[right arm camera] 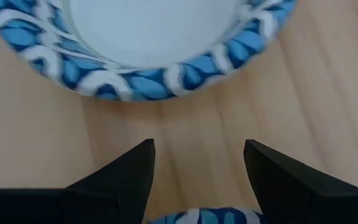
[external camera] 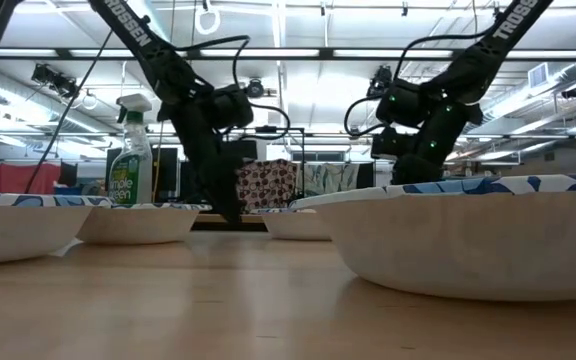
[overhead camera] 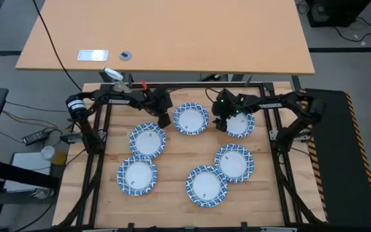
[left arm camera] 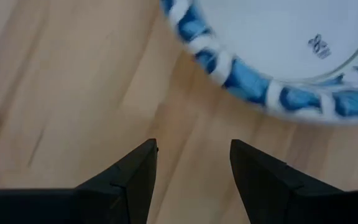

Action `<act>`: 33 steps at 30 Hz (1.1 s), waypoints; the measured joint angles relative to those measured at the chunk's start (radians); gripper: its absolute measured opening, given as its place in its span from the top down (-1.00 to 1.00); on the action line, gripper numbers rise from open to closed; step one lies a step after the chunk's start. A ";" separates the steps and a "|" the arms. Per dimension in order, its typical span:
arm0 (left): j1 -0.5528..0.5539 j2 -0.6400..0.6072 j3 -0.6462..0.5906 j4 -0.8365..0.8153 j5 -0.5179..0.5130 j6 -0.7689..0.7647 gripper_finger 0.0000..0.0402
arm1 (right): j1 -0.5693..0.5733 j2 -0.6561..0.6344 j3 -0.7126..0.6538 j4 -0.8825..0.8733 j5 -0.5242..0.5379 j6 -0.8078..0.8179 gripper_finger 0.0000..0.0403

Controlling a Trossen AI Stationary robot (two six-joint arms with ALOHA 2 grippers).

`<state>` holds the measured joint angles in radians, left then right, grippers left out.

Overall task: Nest bowls inside each other
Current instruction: Stack the white bowl on top of the other white bowl

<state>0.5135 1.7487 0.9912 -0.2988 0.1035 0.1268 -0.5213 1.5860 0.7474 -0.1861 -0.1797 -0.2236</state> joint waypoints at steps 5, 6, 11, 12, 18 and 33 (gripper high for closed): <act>-0.039 0.021 -0.001 0.026 0.001 0.078 -0.03 | 0.011 0.000 -0.032 0.115 -0.005 0.027 -0.26; -0.046 0.024 -0.001 0.037 -0.001 0.100 -0.03 | 0.011 0.000 -0.038 0.135 -0.005 0.029 -0.26; -0.072 0.027 0.000 0.074 -0.004 0.137 -0.03 | 0.014 0.000 -0.046 0.158 -0.005 0.045 -0.26; -0.076 0.027 0.000 0.079 -0.004 0.139 -0.03 | 0.019 0.000 -0.046 0.158 -0.009 0.045 -0.26; -0.081 0.027 0.000 0.082 -0.006 0.209 -0.03 | 0.058 0.000 -0.046 0.189 -0.003 0.036 -0.26; -0.092 -0.133 -0.001 0.038 -0.013 0.229 -0.03 | 0.086 -0.036 -0.046 0.219 0.030 0.041 -0.26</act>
<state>0.4213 1.6161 0.9905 -0.2609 0.0906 0.3557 -0.4350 1.5495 0.7010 0.0326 -0.1501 -0.1825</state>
